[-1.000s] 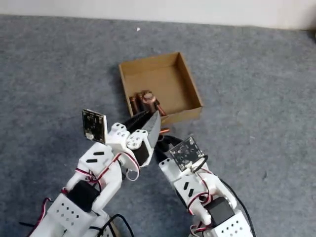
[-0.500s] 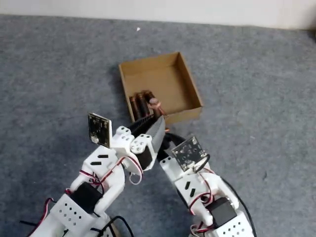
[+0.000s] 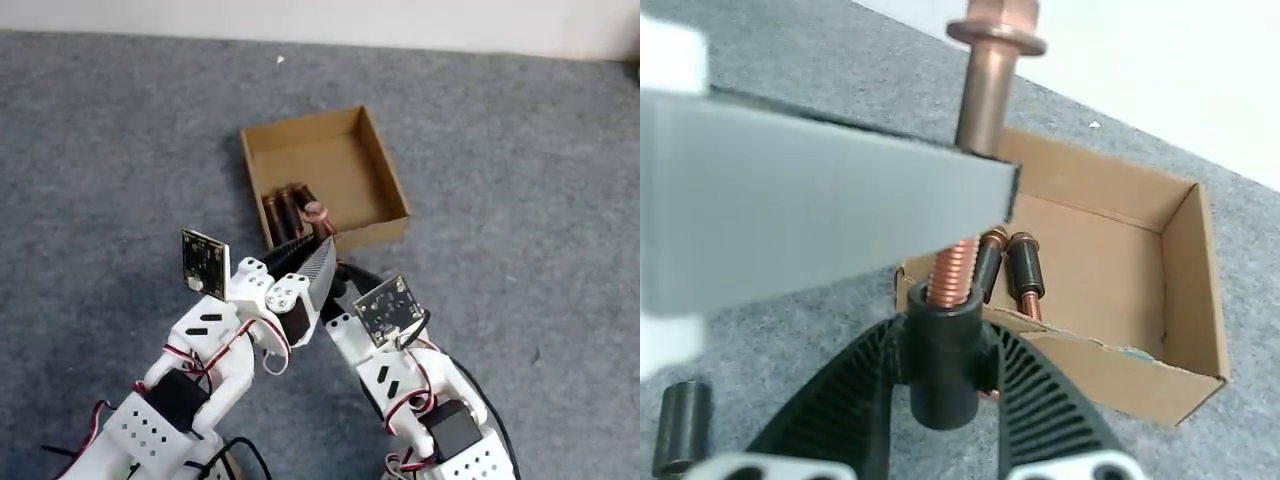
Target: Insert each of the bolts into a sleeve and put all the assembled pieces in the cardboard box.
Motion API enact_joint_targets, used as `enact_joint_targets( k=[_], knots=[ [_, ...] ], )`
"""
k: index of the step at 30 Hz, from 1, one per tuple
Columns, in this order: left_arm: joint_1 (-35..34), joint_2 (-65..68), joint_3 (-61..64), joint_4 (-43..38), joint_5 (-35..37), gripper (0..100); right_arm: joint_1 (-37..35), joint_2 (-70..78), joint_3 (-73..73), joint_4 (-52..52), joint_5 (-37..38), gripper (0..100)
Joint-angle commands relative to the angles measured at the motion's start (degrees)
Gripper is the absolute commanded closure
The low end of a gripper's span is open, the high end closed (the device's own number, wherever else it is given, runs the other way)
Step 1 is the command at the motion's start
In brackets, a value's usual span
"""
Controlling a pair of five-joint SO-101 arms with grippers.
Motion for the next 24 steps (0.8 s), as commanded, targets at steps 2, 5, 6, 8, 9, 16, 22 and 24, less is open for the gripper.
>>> enact_joint_targets(
  k=[2,5,6,8,9,16,22,24],
  knots=[
    [2.42,-0.84,-0.22,-1.32,-1.05,99,1.01,-0.75,-4.88,-1.89,0.35,99.4],
    [6.9,-1.1,0.57,0.0,-5.27,99,1.19,-0.75,-6.02,-1.89,0.35,99.4],
    [7.6,-1.1,0.57,0.62,-6.77,99,1.8,-0.75,-6.29,-1.89,0.18,99.4],
    [8.57,-1.1,0.84,1.49,-8.88,99,3.65,-0.75,-6.2,-1.89,0.09,99.4],
    [9.01,-1.1,1.01,1.67,-9.93,99,4.26,-0.75,-6.29,-1.98,0.09,99.4],
    [8.92,-1.1,0.48,5.63,-13.98,93,4.53,-0.84,-6.29,-2.07,0.09,99.4],
    [8.66,-1.1,-1.19,13.63,-13.89,82,4.53,-0.84,-6.29,-1.98,0.09,99.4],
    [8.66,-1.1,-3.65,17.05,-14.07,83,4.53,-0.84,-6.29,-1.98,0.09,99.4]
  ],
)
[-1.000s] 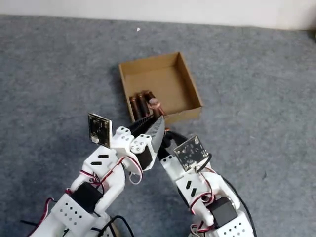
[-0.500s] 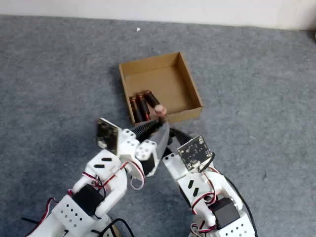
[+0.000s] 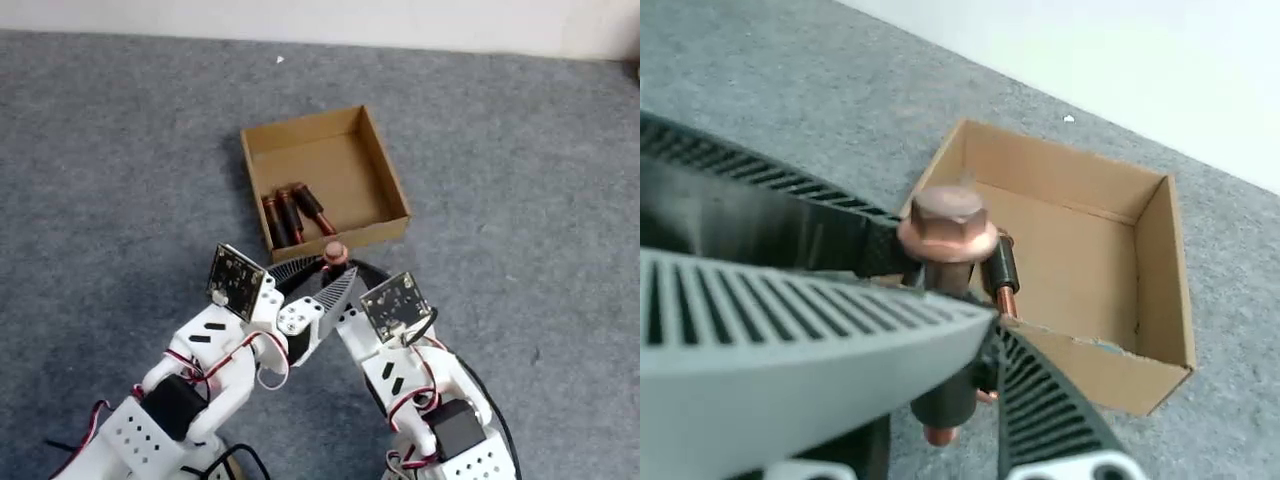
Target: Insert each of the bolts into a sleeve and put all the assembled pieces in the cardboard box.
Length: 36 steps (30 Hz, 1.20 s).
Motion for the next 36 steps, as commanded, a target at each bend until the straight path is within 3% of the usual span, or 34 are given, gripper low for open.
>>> enact_joint_targets(
  k=[1,12,18,22,24,36],
  knots=[
    [1.63,0.31,-4.88,8.7,-1.49,83,1.45,-1.01,-4.18,-2.15,-0.09,99.4],
    [-1.19,-0.4,-13.05,24.88,-1.41,83,1.54,-1.01,-3.65,-2.15,-0.18,99.4],
    [-14.9,-13.85,-12.97,28.4,-1.67,83,4.97,-1.01,-3.56,-2.15,-3.78,99.4],
    [-22.9,-23.96,-13.14,32.62,-1.76,94,8.84,-0.92,-3.47,-2.15,-7.82,99.4],
    [-26.77,-22.9,-12.88,33.58,-1.76,100,9.71,-0.92,-3.47,-2.15,-8.09,99.4],
    [-50.15,-21.14,1.36,32.44,-1.76,99,10.33,-0.31,-3.82,4.26,-7.74,99.4]
  ],
)
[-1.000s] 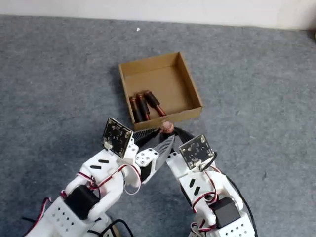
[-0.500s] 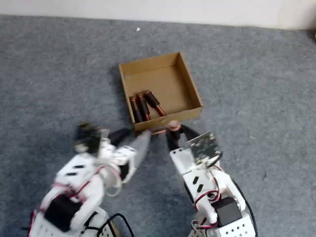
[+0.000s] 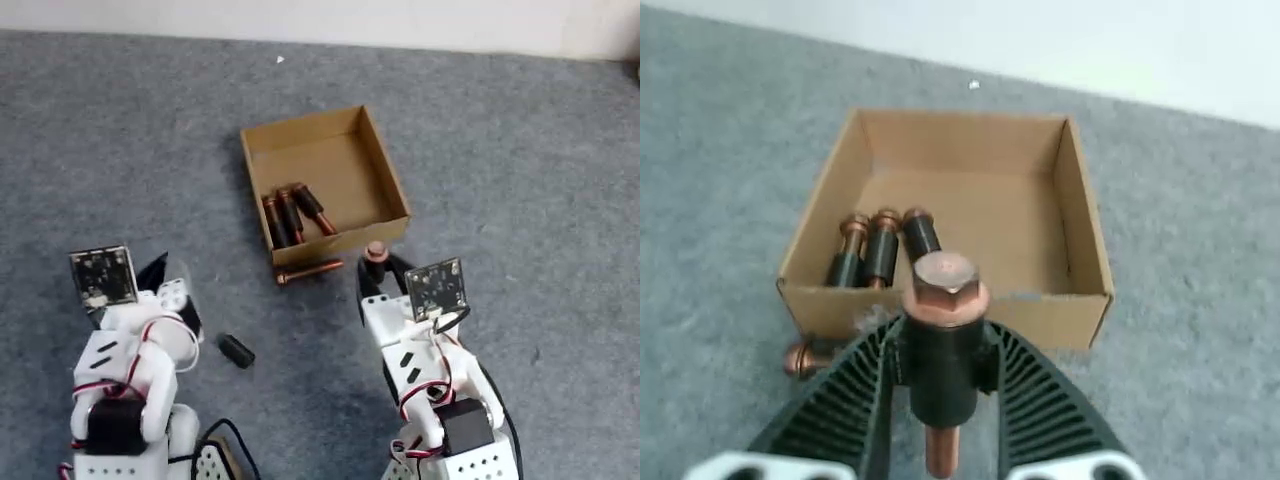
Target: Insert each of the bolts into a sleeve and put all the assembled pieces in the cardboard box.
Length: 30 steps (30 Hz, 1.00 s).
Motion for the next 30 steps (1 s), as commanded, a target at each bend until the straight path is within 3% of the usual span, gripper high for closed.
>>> enact_joint_targets(
  k=[1,8,16,22,30],
  knots=[
    [-7.87,0.22,5.67,-2.73,-0.79,99,0.75,-0.04,-3.82,1.1,-0.26,99.4],
    [-15.08,-0.22,15.25,-16.44,-0.79,99,0.4,2.68,-11.03,4.18,2.73,99.4],
    [-15.08,-0.31,16.92,-18.9,-0.79,99,0.31,33.1,-34.77,3.38,2.99,99.4],
    [-15.08,-0.31,17.01,-18.81,-0.79,99,0.13,53.76,-46.46,-9.27,2.99,99.4],
    [-15.08,-0.31,17.01,-18.73,-0.79,99,-4.09,76.7,-48.04,-25.89,2.99,99.4]
  ],
)
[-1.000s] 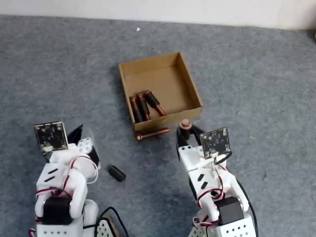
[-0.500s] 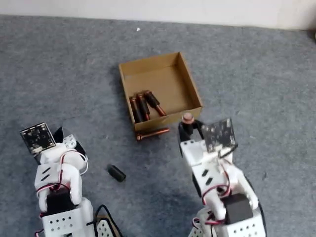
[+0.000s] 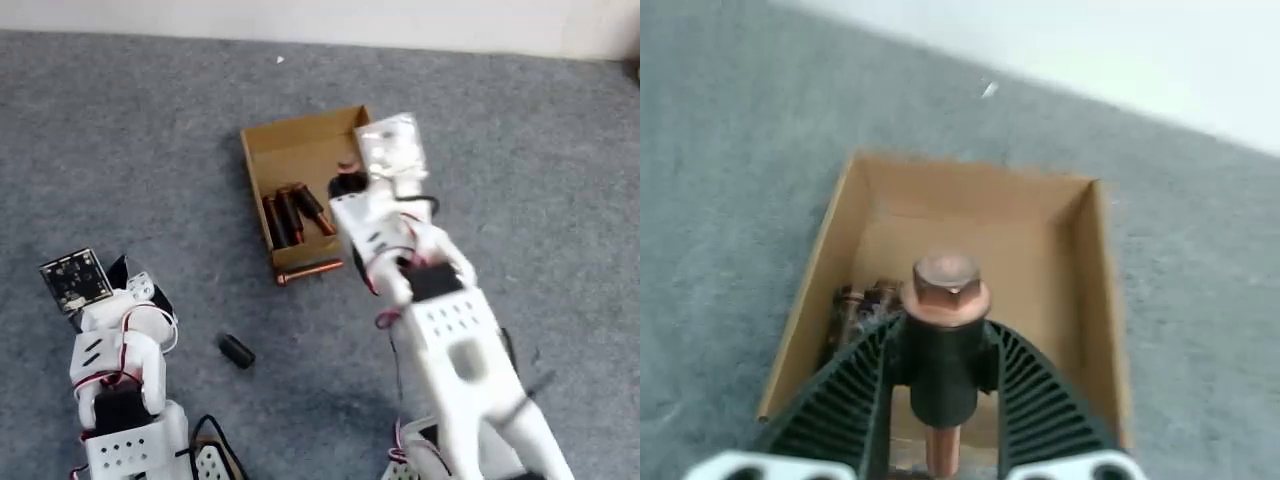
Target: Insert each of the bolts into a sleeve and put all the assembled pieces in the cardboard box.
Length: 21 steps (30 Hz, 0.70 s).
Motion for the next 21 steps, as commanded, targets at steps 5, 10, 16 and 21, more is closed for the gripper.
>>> enact_joint_targets(
  k=[5,10,16,21],
  knots=[
    [-0.57,-0.48,0.66,-1.14,-0.7,99,-1.1,17.27,-4.79,-16.75,0.53,99.3],
    [-0.57,-0.48,0.66,-1.14,-0.7,99,-1.1,27.82,-11.47,-16.66,0.35,99.2],
    [-0.75,-0.48,0.66,-1.23,-0.7,99,-1.01,34.15,-20.62,-6.02,0.18,92.6],
    [-0.84,-0.57,0.66,-1.32,-0.7,99,-1.27,34.42,-24.57,-2.07,0.26,90.0]
  ],
)
